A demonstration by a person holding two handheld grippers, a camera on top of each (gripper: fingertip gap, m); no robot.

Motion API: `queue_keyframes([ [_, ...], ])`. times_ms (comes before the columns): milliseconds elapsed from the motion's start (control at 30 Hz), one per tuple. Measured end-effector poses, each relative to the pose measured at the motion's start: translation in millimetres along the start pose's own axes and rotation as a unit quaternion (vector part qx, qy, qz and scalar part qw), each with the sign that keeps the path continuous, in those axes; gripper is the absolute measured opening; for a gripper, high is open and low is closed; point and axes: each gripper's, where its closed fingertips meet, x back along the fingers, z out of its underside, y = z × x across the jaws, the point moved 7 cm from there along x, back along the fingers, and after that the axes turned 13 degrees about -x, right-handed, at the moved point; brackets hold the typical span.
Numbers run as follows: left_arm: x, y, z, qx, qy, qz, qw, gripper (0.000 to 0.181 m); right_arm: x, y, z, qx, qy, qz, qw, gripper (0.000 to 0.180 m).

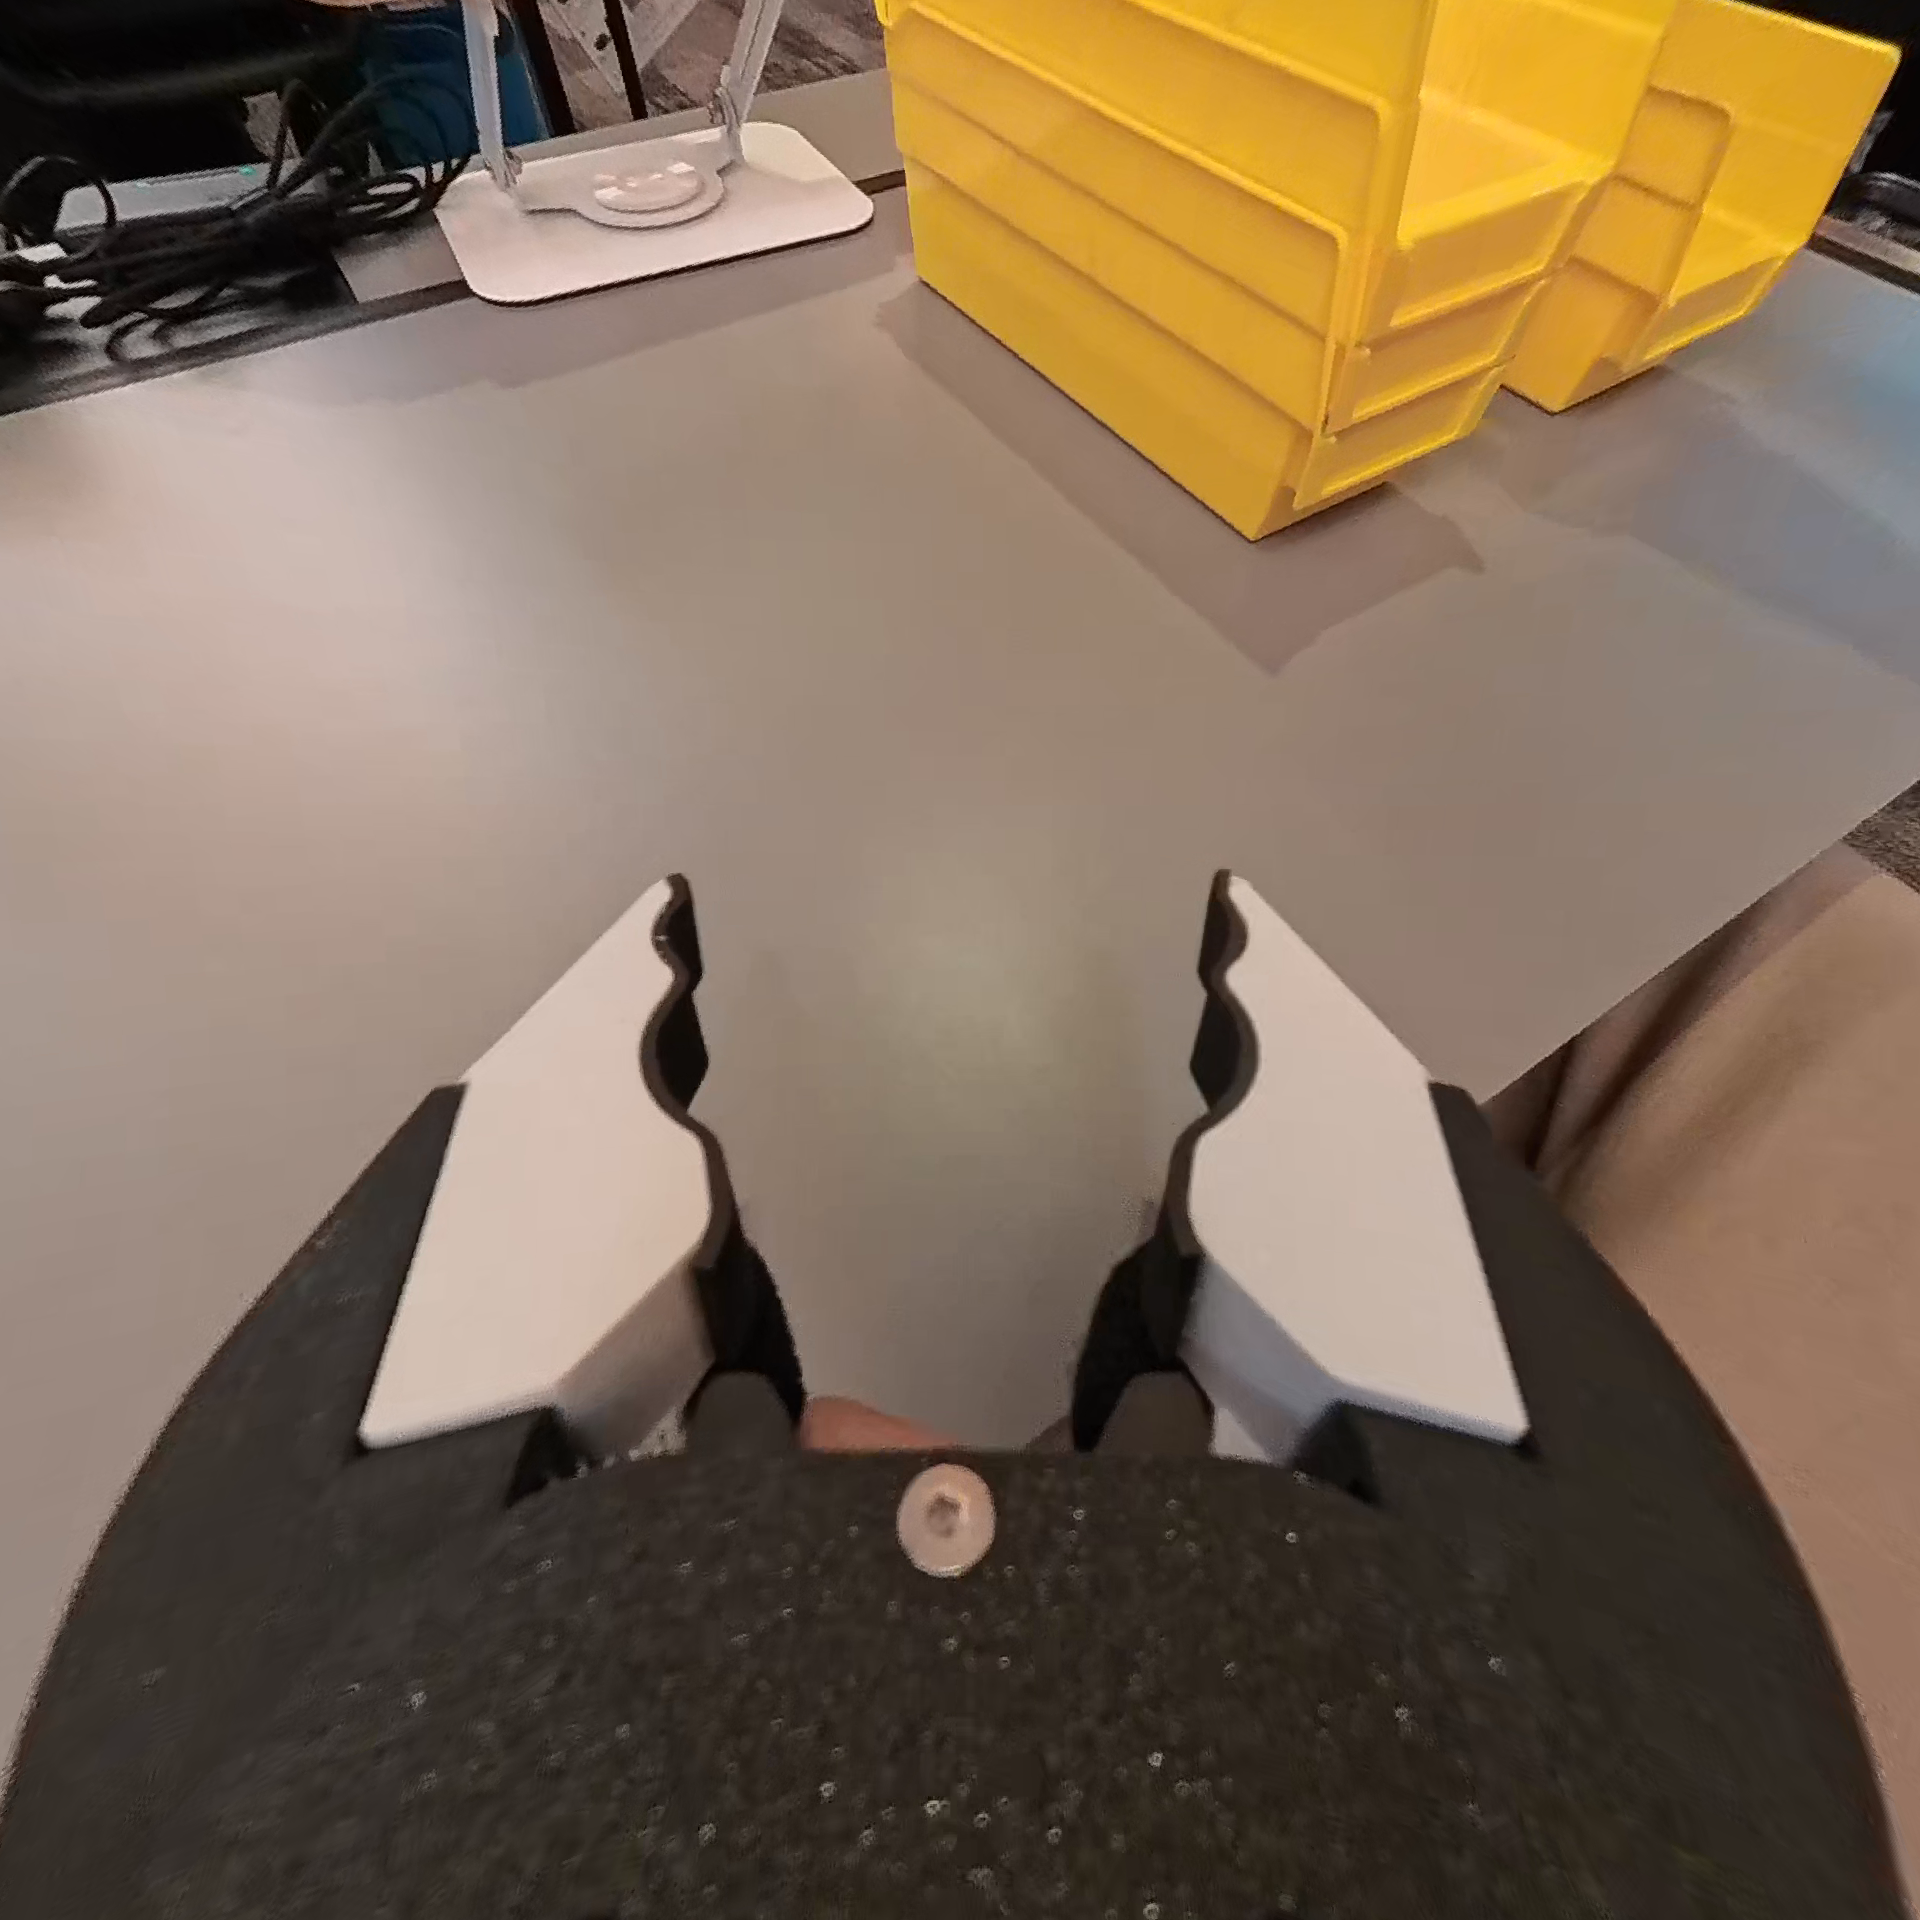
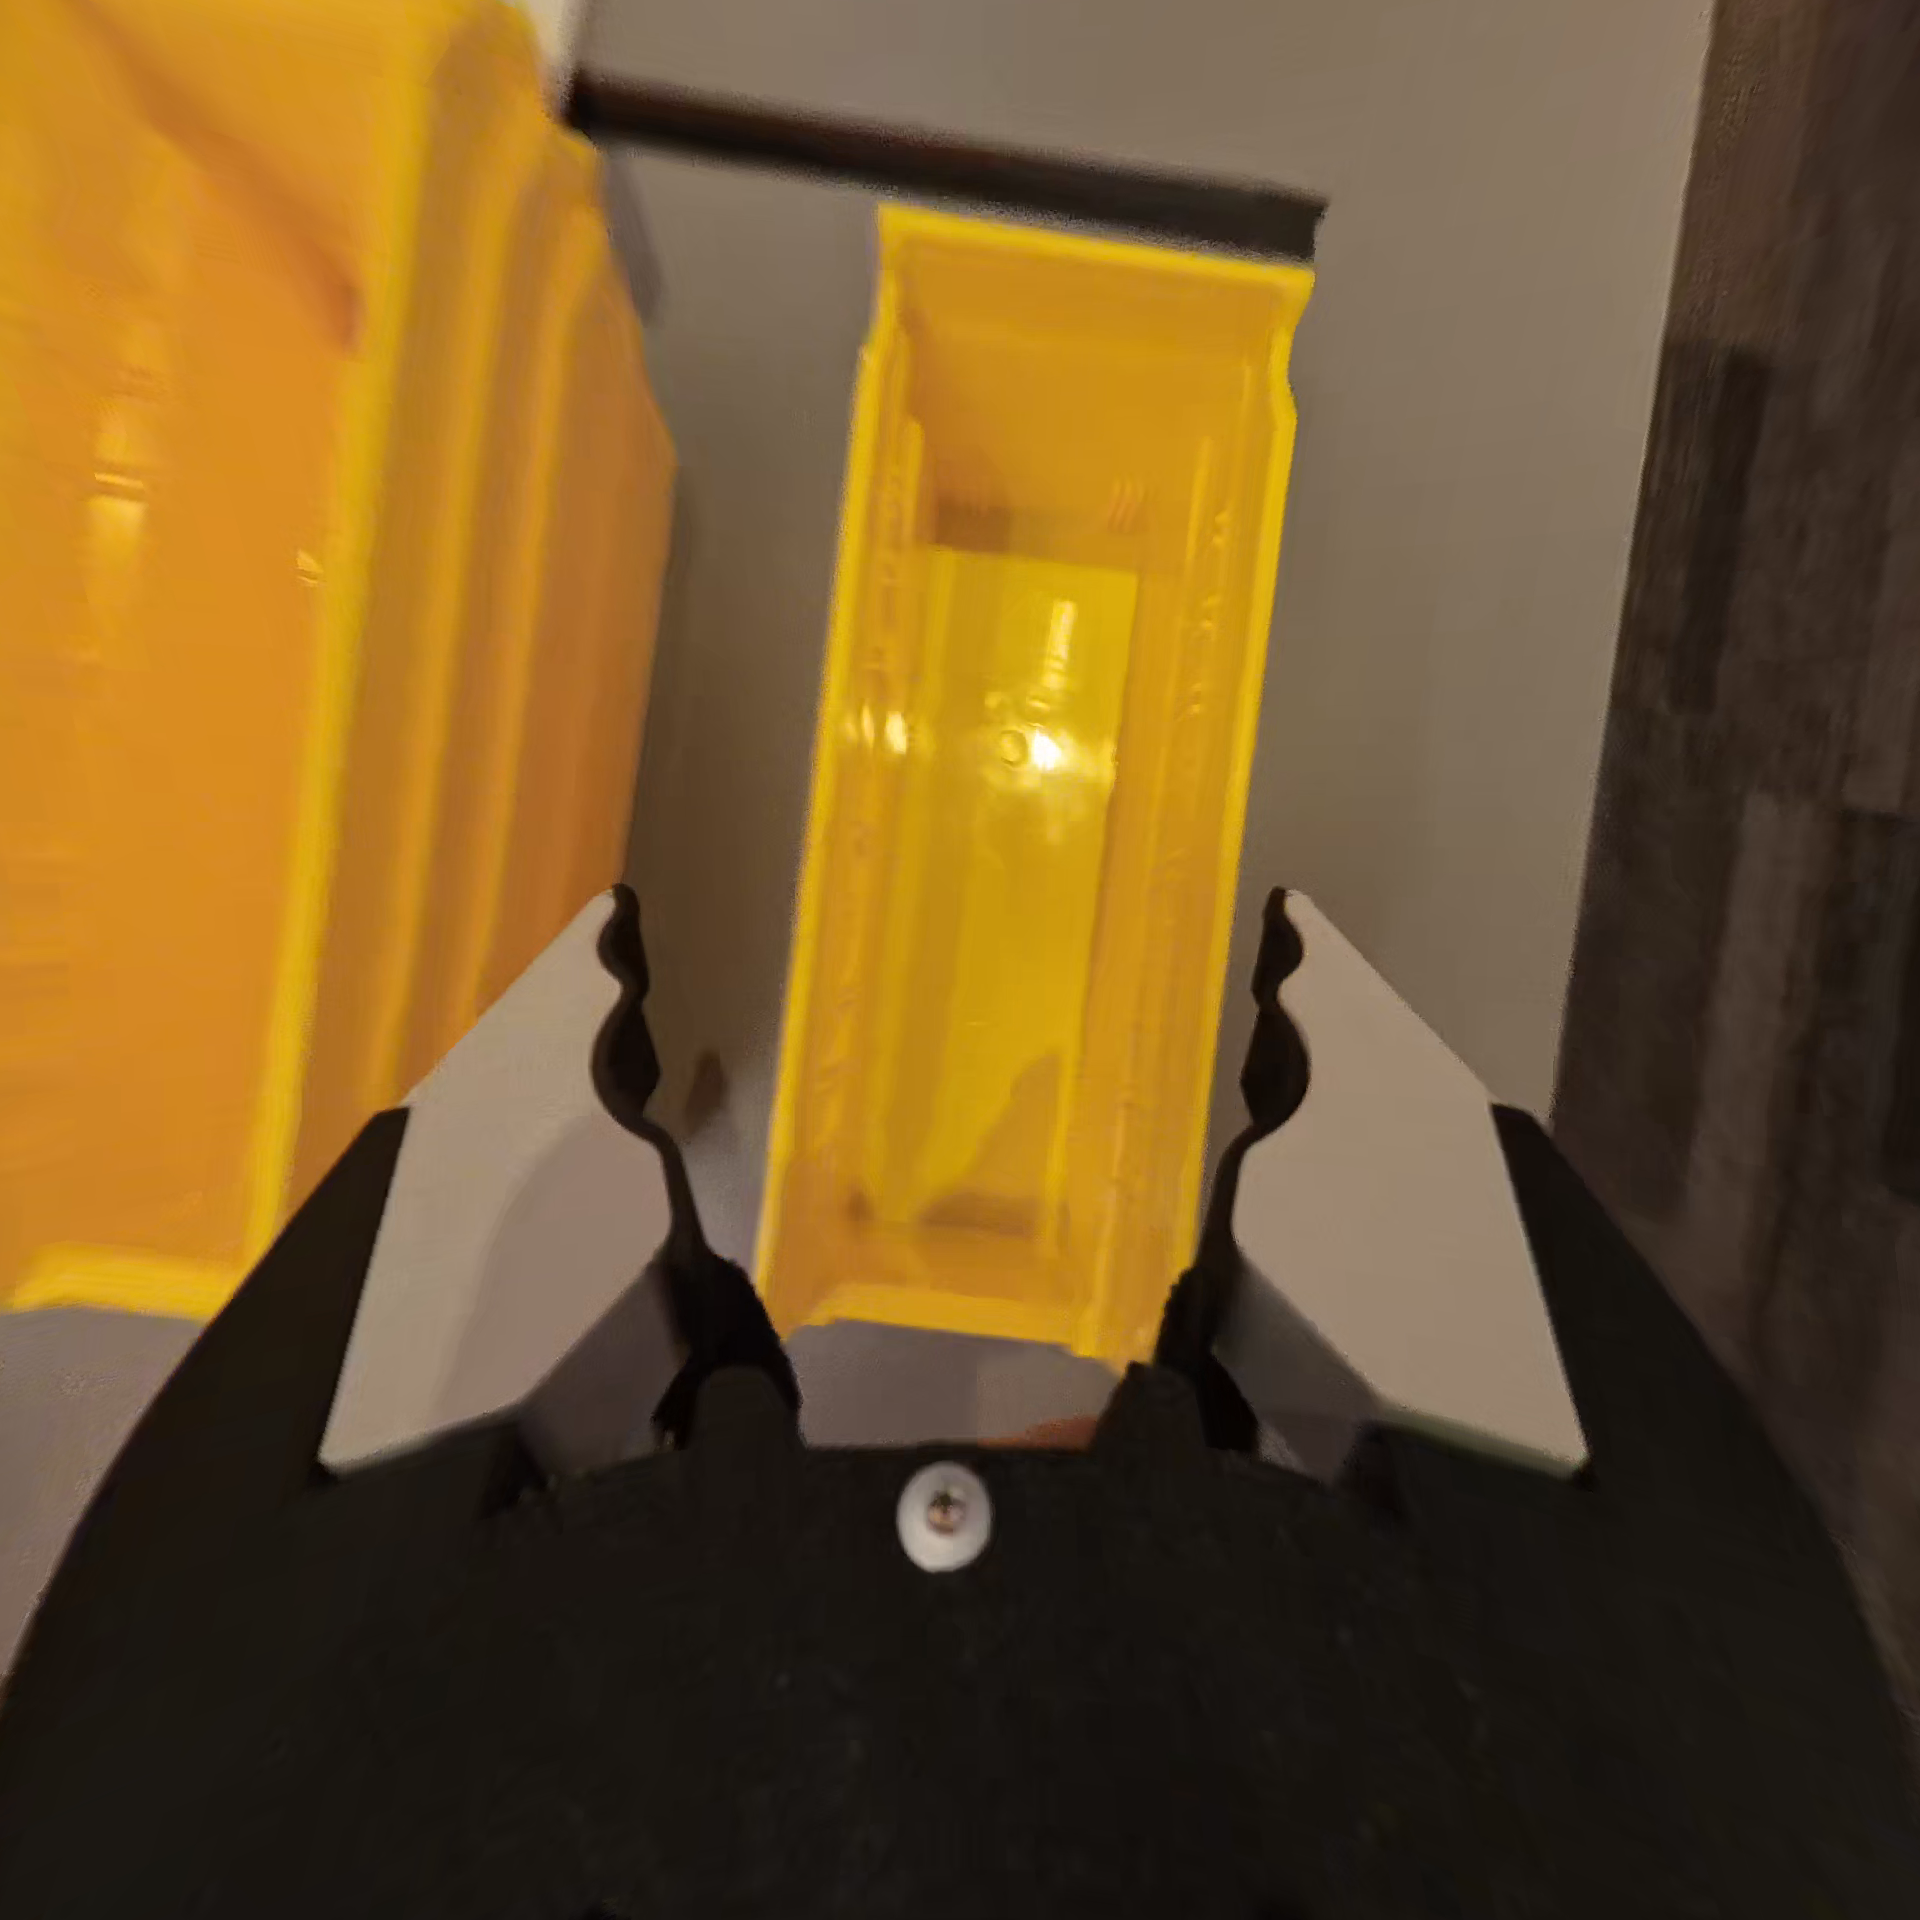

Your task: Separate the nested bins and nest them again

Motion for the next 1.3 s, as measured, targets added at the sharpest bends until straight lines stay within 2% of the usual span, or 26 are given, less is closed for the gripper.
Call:
queue_keyframes([
  [100, -11, -11, 1, 0.032, 0.03, 0.031, 0.999, 0.104, 48, 12, 50, -0.041, -0.142, -0.059, 0.987, 0.104],
  [200, -38, -33, -29, 0.095, 0.034, 0.104, 0.989, 0.115, 73, 42, 125, -0.052, -0.225, -0.126, 0.965, 0.098],
  [300, -73, -40, -84, 0.058, 0.052, 0.099, 0.992, 0.126, 82, 76, 197, -0.036, -0.254, -0.165, 0.952, 0.096],
  [367, -103, -40, -129, 0.04, 0.074, 0.096, 0.992, 0.131, 83, 96, 235, -0.032, -0.236, -0.2, 0.951, 0.097],
  [467, -152, -39, -198, 0.062, 0.128, 0.115, 0.983, 0.131, 83, 112, 271, -0.037, -0.217, -0.24, 0.946, 0.103],
  [533, -185, -34, -238, 0.074, 0.167, 0.099, 0.978, 0.134, 85, 119, 278, -0.024, -0.204, -0.258, 0.944, 0.105],
  [633, -231, -18, -277, 0.048, 0.239, 0.023, 0.969, 0.14, 89, 118, 273, 0.024, -0.232, -0.237, 0.943, 0.105],
  [733, -265, -15, -289, 0.084, 0.307, -0.002, 0.948, 0.143, 82, 111, 275, 0.057, -0.243, -0.216, 0.944, 0.104],
  [833, -291, -22, -286, 0.101, 0.353, -0.007, 0.93, 0.14, 78, 106, 275, 0.034, -0.225, -0.241, 0.944, 0.104],
  [933, -303, -23, -273, 0.11, 0.413, -0.036, 0.904, 0.133, 79, 104, 275, 0.026, -0.221, -0.259, 0.94, 0.104],
  [967, -305, -25, -272, 0.134, 0.415, -0.02, 0.9, 0.123, 79, 103, 275, 0.027, -0.221, -0.259, 0.94, 0.104],
  [1200, -305, -26, -279, 0.15, 0.438, -0.019, 0.886, 0.09, 85, 111, 273, 0.035, -0.219, -0.281, 0.934, 0.104],
  [1300, -305, -29, -282, 0.151, 0.44, -0.022, 0.885, 0.083, 84, 115, 273, 0.042, -0.216, -0.282, 0.934, 0.104],
])
